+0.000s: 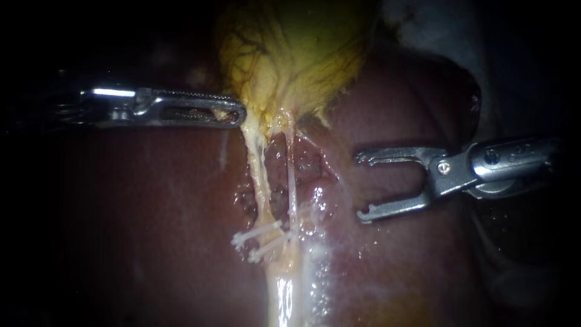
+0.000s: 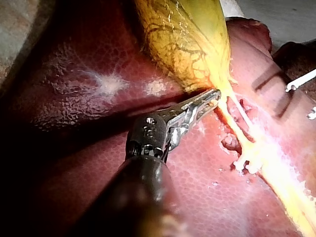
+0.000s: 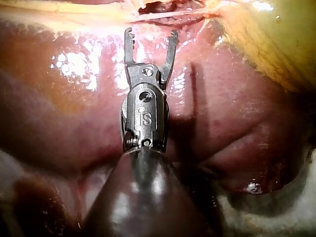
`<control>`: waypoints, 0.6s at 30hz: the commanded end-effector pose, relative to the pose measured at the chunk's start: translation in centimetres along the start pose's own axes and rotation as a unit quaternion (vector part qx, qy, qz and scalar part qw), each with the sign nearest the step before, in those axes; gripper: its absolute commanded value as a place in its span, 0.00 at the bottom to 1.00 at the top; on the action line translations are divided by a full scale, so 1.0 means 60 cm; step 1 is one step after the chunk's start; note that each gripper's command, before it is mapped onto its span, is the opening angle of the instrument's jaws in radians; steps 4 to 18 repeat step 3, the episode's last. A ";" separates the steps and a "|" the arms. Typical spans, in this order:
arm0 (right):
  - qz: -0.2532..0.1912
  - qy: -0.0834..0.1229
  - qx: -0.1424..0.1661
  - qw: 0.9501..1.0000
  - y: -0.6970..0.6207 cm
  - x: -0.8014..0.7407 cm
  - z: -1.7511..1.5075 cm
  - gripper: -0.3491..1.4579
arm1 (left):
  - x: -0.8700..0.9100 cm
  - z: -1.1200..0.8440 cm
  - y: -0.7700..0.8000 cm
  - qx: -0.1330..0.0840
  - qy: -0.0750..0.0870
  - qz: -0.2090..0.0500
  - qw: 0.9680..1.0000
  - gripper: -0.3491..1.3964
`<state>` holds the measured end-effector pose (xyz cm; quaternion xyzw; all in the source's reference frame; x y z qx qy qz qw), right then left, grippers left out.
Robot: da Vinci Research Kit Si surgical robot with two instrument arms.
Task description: Going back second clip left tube
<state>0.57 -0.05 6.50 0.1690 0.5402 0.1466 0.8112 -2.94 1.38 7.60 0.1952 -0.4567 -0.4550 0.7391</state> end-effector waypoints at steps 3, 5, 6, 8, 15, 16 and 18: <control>0.000 0.000 0.001 1.000 0.0001 0.0001 0.0002 0.52 | 0.0000 -0.0002 0.0002 0.001 0.000 0.000 1.000 0.00; 0.000 0.000 0.001 1.000 0.0001 0.0001 0.0002 0.52 | 0.0000 -0.0002 0.0002 0.001 0.000 0.000 1.000 0.00; 0.000 0.000 0.001 1.000 0.0001 0.0001 0.0002 0.52 | 0.0000 -0.0002 0.0002 0.001 0.000 0.000 1.000 0.00; 0.000 0.000 0.001 1.000 0.0001 0.0001 0.0002 0.52 | 0.0000 -0.0002 0.0002 0.001 0.000 0.000 1.000 0.00; 0.000 0.000 0.001 1.000 0.0001 0.0001 0.0002 0.52 | 0.0000 -0.0002 0.0002 0.001 0.000 0.000 1.000 0.00; 0.000 0.000 0.001 1.000 0.0001 0.0001 0.0002 0.52 | 0.0000 -0.0002 0.0002 0.001 0.000 0.000 1.000 0.00; 0.000 0.000 0.001 1.000 0.0001 0.0001 0.0002 0.52 | 0.0000 -0.0002 0.0002 0.001 0.000 0.000 1.000 0.00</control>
